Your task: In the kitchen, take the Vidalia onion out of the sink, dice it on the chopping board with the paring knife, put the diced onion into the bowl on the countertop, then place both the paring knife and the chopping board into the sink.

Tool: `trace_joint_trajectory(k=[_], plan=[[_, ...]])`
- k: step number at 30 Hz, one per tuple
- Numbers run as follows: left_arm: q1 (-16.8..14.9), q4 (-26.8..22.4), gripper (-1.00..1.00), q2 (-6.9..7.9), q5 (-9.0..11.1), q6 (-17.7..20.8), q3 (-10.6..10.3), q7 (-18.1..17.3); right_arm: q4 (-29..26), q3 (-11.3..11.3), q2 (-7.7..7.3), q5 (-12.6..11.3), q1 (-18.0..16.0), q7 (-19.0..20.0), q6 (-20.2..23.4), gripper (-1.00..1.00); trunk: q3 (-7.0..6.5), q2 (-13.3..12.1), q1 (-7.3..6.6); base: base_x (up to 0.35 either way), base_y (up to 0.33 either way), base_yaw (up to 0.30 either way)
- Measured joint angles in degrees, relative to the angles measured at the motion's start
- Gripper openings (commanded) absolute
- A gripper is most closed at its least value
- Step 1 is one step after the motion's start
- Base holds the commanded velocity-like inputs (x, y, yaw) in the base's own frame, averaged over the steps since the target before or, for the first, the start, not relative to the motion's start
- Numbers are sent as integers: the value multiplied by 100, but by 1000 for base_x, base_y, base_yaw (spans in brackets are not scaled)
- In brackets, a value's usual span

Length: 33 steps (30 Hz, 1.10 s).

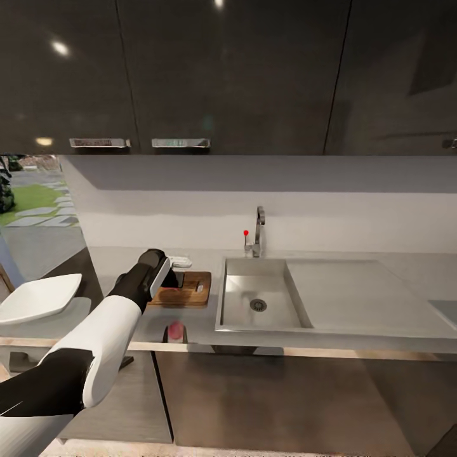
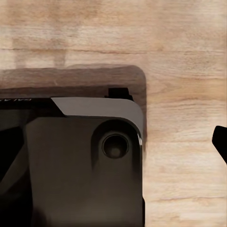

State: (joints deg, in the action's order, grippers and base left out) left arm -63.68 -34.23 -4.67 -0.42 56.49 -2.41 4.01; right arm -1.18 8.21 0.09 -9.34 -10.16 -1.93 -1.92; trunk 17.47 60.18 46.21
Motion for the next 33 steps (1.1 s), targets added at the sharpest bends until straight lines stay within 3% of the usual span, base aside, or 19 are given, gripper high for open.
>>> trace_joint_trajectory(k=[14,33], plan=[[0,9,-100,8,-12,-4,0,17,-1,1,12,0,0,-1,1,100,74,-81,-45,4,0,0],[0,59,-100,17,-20,-5,0,11,-1,1,24,0,0,-1,0,100,81,-81,-45,118,3,0]])
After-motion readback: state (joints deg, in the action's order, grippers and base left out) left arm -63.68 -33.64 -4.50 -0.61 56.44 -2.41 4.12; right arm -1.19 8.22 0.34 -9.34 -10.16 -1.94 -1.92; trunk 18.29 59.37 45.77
